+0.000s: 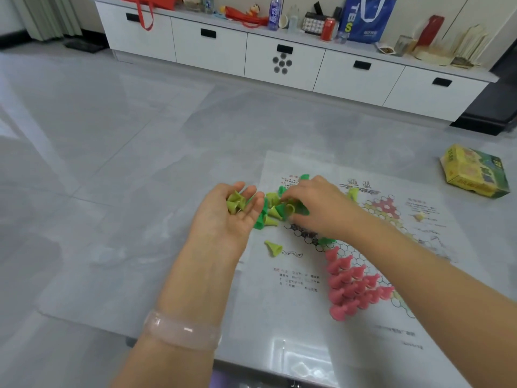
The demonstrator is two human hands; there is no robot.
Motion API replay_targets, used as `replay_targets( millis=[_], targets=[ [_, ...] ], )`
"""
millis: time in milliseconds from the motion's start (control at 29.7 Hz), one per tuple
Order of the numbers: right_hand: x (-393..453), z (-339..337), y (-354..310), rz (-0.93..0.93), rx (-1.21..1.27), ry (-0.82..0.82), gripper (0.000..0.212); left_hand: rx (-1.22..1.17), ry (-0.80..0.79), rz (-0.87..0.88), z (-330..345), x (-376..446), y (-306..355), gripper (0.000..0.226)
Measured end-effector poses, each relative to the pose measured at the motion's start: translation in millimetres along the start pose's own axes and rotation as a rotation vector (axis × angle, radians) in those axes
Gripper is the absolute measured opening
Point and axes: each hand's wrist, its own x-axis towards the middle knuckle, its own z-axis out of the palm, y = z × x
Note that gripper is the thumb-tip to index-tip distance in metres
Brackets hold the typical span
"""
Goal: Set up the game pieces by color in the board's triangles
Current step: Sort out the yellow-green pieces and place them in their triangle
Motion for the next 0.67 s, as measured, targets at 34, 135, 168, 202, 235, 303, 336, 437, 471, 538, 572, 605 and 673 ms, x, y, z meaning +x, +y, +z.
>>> replay_targets(
  millis=[34,135,168,202,235,303,336,437,471,538,572,605,673],
  targets=[
    [2,3,-3,-0.005,-0.033,0.015,0.028,0.011,0.001,0.009,0,0,0,0.013],
    [7,7,-5,-0.016,-0.064,0.071,0.024,0.057,0.003,0.018,0,2,0,0.015],
    [8,9,-4,-0.021,-0.039,0.09,0.024,0.068,0.006,0.017,1,3,0,0.015],
    [8,8,-3,-0.01,0.014,0.108,0.024,0.074,0.005,0.014,1,3,-1,0.015],
    [7,7,-2,0.013,0.079,0.122,0.023,0.07,0.003,0.011,2,3,-1,0.015],
    [3,-2,-2,0.065,0.224,0.166,0.021,0.039,-0.004,-0.009,2,3,-3,0.014],
    [-1,-8,-4,0.086,0.313,0.199,0.019,0.023,-0.015,-0.031,3,3,-5,0.014],
    [-14,-32,-16,0.106,0.605,0.307,0.015,0.017,-0.075,-0.14,7,-4,-14,0.018],
    [-19,-38,-22,0.101,0.692,0.311,0.014,0.025,-0.105,-0.175,9,-7,-18,0.02],
    [-30,-45,-33,0.1,0.852,0.274,0.014,0.053,-0.173,-0.216,13,-13,-26,0.025],
    [-36,-46,-36,0.106,0.923,0.258,0.013,0.076,-0.197,-0.214,16,-15,-30,0.027],
    [-41,-46,-35,0.129,1.001,0.256,0.011,0.108,-0.201,-0.194,18,-16,-34,0.028],
    [-55,-48,-26,0.205,1.164,0.312,0.007,0.193,-0.159,-0.121,22,-16,-39,0.027]
  ],
)
